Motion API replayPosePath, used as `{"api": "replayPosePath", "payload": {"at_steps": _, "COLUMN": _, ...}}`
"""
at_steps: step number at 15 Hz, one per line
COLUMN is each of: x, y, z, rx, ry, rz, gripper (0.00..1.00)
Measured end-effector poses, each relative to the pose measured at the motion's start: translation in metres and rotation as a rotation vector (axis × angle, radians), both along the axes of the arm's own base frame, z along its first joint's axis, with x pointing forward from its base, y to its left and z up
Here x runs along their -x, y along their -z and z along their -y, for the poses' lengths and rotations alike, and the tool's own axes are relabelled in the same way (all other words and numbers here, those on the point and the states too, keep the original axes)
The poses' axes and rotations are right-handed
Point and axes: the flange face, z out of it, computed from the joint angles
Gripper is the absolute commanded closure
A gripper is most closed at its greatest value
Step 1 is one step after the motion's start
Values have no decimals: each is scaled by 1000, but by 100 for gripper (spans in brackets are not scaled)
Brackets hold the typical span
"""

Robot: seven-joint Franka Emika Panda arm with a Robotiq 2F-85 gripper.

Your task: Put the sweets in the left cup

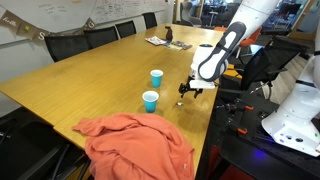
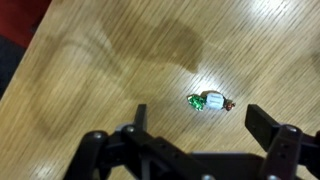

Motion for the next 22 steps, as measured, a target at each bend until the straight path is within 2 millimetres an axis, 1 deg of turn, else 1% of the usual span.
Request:
{"api": "replayPosePath", "payload": {"at_steps": 2, "x": -2, "y": 4, "z": 6, "rx": -12, "ry": -97, "rz": 3, "gripper": 0}}
{"api": "replayPosePath", "payload": {"at_steps": 4, "x": -7, "y": 4, "z": 12, "rx": -31, "ry": -186, "rz": -2, "gripper": 0}}
{"api": "replayPosePath", "payload": {"at_steps": 6, "x": -11, "y": 2, "z": 14, "rx": -41, "ry": -220, "rz": -10, "gripper": 0}}
{"api": "replayPosePath", "payload": {"at_steps": 9, "x": -12, "y": 2, "z": 13, "rx": -40, "ry": -232, "rz": -8, "gripper": 0}}
{"api": "replayPosePath", "payload": {"at_steps": 13, "x": -13, "y": 10, "z": 23, "rx": 85, "ry": -367, "rz": -19, "gripper": 0}}
{"api": "replayPosePath", "payload": {"at_steps": 15, "x": -16, "y": 18, "z": 19, "rx": 118, "ry": -444, "rz": -22, "gripper": 0}}
{"api": "replayPosePath", "payload": {"at_steps": 19, "x": -25, "y": 35, "z": -1, "rx": 112, "ry": -578, "rz": 54, "gripper": 0}}
{"api": "replayPosePath", "payload": {"at_steps": 22, "x": -31, "y": 45, "z": -4, "rx": 104, "ry": -631, "rz": 83, "gripper": 0}}
